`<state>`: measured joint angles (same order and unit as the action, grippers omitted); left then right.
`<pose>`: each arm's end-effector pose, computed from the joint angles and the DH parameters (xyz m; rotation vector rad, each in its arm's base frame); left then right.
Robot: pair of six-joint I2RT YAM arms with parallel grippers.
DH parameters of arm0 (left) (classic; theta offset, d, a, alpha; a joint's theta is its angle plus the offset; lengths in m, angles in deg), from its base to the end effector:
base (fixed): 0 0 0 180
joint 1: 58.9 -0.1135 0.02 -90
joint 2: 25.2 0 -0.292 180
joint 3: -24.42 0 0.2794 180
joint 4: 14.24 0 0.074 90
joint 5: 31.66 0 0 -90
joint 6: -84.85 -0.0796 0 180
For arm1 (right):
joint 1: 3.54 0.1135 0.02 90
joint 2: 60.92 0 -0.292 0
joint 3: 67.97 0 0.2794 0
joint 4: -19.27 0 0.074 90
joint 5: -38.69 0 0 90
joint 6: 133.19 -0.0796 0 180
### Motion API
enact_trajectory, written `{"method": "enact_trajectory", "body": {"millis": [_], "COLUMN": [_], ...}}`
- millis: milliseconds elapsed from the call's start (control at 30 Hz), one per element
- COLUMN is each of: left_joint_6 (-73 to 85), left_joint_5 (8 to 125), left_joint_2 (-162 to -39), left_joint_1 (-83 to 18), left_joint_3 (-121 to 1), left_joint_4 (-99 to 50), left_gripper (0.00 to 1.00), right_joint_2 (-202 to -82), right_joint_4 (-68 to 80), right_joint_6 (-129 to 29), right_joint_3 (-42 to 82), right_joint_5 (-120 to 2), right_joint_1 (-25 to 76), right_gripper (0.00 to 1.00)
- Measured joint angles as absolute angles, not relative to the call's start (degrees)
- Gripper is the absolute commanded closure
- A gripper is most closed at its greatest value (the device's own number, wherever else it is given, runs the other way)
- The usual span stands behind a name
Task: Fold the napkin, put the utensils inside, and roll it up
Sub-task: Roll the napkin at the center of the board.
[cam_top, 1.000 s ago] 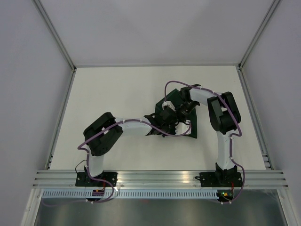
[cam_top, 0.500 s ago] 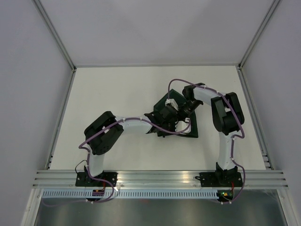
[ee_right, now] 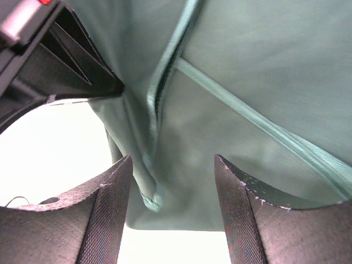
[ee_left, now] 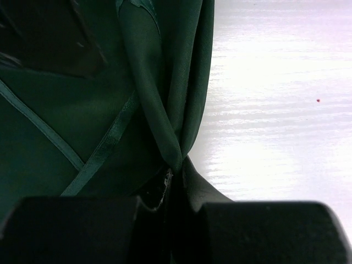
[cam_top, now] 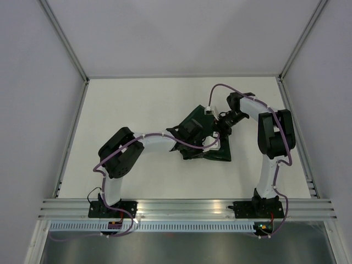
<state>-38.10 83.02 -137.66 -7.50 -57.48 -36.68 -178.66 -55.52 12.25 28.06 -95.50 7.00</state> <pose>0.2611 -0.3804 0.1244 1.8084 1.7245 -0.6718 0.3837 0.1278 0.1384 -1.4404 2.3350 1.0885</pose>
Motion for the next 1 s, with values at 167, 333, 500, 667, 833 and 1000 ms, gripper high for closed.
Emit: {"method": "enact_trajectory", "body": {"millis": [167, 333, 500, 667, 833, 1000], "left_joint_6": [-36.46, -34.18, -31.63, -29.62, -28.57, -27.91], "left_joint_5": [88.16, 95.94, 104.40, 112.57, 118.41, 121.89], "left_joint_2": [-138.25, -141.20, -144.70, -149.81, -154.08, -156.55], "left_joint_1": [-9.47, -12.90, -17.03, -20.44, -22.01, -22.61], "left_joint_3": [-58.07, -61.61, -64.75, -70.00, -74.26, -76.40], "left_joint_4": [-38.15, -42.17, -45.75, -51.33, -55.72, -58.43], "left_gripper": [0.98, 0.98, 0.98, 0.98, 0.98, 0.98], "right_joint_2": [-173.63, -167.57, -162.00, -155.07, -149.13, -147.18], "right_joint_4": [-52.66, -48.07, -42.34, -36.22, -29.97, -25.40], "right_joint_6": [11.66, 10.55, 9.74, 9.04, 9.04, 9.28], "right_joint_3": [26.62, 21.29, 14.71, 7.47, 1.40, -3.11], "right_joint_5": [-96.39, -96.70, -96.48, -96.48, -96.46, -94.99], "right_joint_1": [5.12, 3.99, 3.35, 3.35, 3.79, 8.12], "right_gripper": [0.33, 0.33, 0.32, 0.31, 0.27, 0.25]}}
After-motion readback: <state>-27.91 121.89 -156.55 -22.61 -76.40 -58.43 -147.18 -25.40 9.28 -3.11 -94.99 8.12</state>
